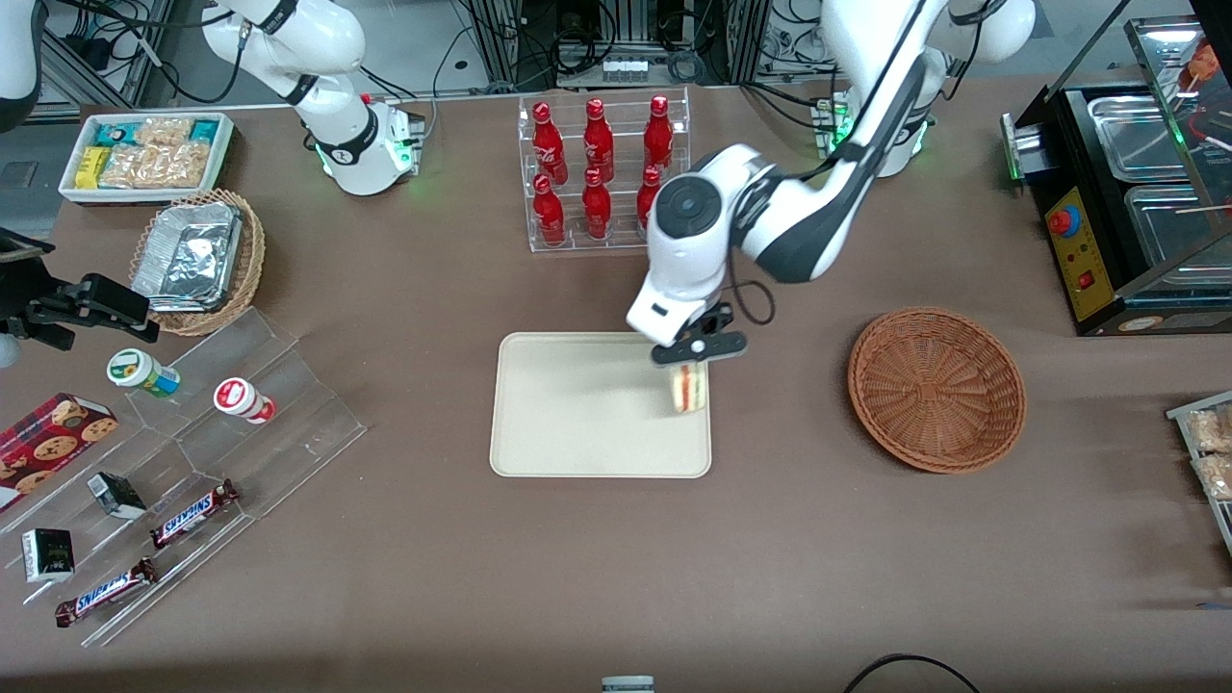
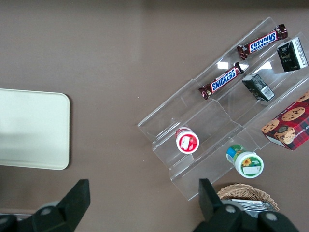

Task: Place sandwich from basket to tray
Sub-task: 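Lift the sandwich and carry it with the left gripper over the tray, then lower the sandwich onto the tray and open the left gripper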

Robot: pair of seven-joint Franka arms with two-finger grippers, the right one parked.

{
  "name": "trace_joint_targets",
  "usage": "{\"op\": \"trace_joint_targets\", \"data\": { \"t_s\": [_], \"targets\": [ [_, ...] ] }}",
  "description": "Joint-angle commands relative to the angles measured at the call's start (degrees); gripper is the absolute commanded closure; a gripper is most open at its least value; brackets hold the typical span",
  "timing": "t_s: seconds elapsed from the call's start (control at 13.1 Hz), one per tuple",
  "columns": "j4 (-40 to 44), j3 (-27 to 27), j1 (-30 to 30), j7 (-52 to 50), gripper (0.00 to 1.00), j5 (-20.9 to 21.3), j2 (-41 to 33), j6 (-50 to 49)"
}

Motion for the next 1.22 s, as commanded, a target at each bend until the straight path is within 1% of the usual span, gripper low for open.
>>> {"op": "trace_joint_targets", "data": {
  "t_s": [0.0, 0.15, 0.3, 0.61, 0.84, 0.91, 0.99, 1.07, 1.14],
  "targets": [
    [4.65, 1.02, -2.07, -0.51, 1.00, 1.41, 5.29, 0.93],
    [7.82, 1.02, -2.78, -2.26, 1.00, 3.69, 9.16, 0.93],
    [8.18, 0.94, -3.40, -3.15, 1.00, 6.15, 10.93, 1.80],
    [8.18, 1.02, -3.31, -2.54, 1.00, 6.51, 12.86, 4.62],
    [8.70, 1.02, -3.31, -2.62, 1.00, 7.48, 14.00, 4.80],
    [9.06, 1.11, -3.31, -2.71, 0.94, 7.57, 14.62, 4.80],
    [9.50, 1.11, -3.31, -2.71, 0.40, 7.57, 14.71, 4.80],
    [9.59, 1.11, -3.31, -2.54, 0.00, 7.57, 14.71, 4.80],
    [9.59, 1.20, -3.22, -2.88, 0.00, 7.57, 14.28, 4.71]
  ]
}}
